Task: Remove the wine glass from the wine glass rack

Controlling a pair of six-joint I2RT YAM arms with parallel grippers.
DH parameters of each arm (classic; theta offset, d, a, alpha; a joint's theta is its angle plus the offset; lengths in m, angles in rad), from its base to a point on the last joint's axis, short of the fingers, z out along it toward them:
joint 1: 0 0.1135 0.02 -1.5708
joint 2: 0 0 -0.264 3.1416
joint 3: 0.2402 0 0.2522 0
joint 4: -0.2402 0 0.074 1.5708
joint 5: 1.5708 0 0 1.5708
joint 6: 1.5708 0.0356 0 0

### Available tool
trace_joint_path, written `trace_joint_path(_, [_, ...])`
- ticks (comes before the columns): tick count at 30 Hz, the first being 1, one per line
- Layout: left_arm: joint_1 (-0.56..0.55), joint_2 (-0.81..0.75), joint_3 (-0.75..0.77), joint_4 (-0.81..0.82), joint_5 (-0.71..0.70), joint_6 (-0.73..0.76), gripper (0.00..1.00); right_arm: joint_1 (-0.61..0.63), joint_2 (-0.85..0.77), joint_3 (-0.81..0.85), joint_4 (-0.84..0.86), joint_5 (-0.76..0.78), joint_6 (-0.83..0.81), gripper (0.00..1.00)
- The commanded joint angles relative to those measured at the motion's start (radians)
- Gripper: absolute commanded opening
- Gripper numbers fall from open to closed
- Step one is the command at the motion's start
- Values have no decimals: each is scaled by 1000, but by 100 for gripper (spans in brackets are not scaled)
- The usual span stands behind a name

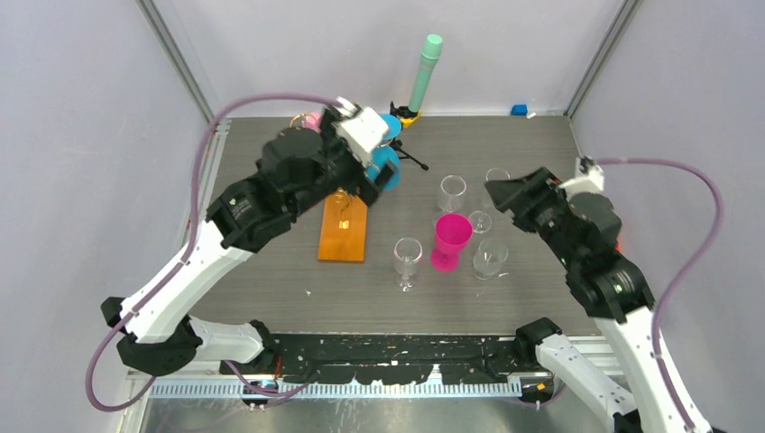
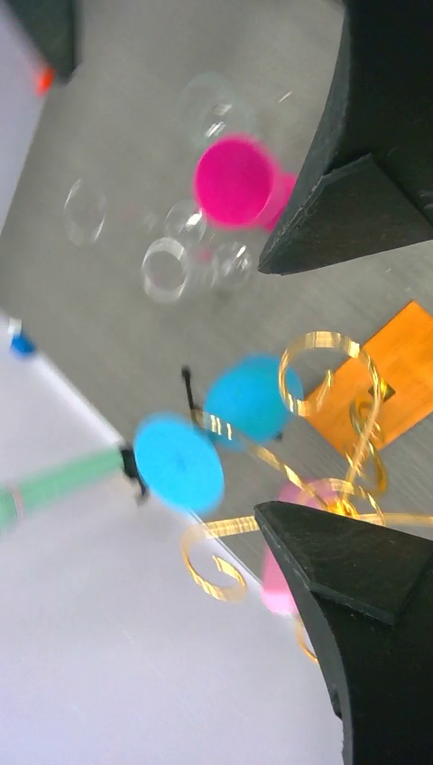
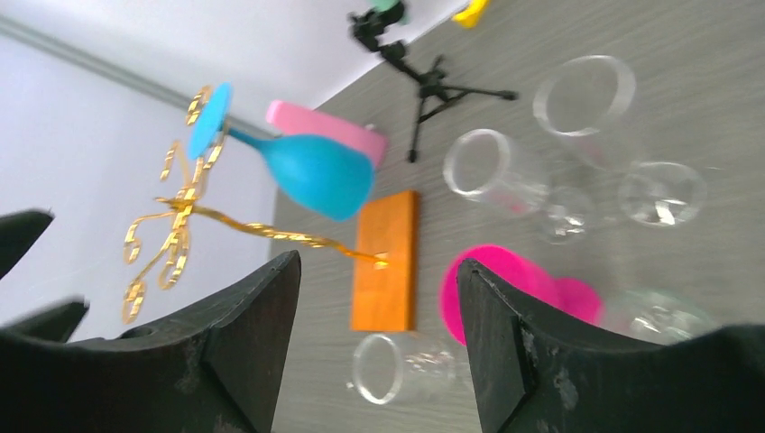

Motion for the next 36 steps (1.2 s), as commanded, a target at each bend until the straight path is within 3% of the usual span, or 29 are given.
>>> trace_joint_path(1, [169, -32, -13, 167, -144, -220, 100, 5, 149, 47, 312, -233, 79, 70])
trace_joint_path(10, [551, -26, -49, 125, 90, -560, 100, 11, 478, 173, 522, -282, 207, 70])
trace_joint_path(15, [669, -81, -125, 162, 219, -642, 100, 29, 593, 179, 730, -328, 319, 70])
trace_joint_path(21, [695, -146, -158, 151, 234, -632, 100, 56, 737, 212, 910, -402, 432, 69])
trace_joint_path(28, [695, -211, -183, 149, 220, -614, 100, 91, 840, 257, 916, -422, 453, 60])
trace_joint_path(36, [695, -230, -199, 151, 219, -606, 100, 96, 838, 244, 900, -396, 449, 32])
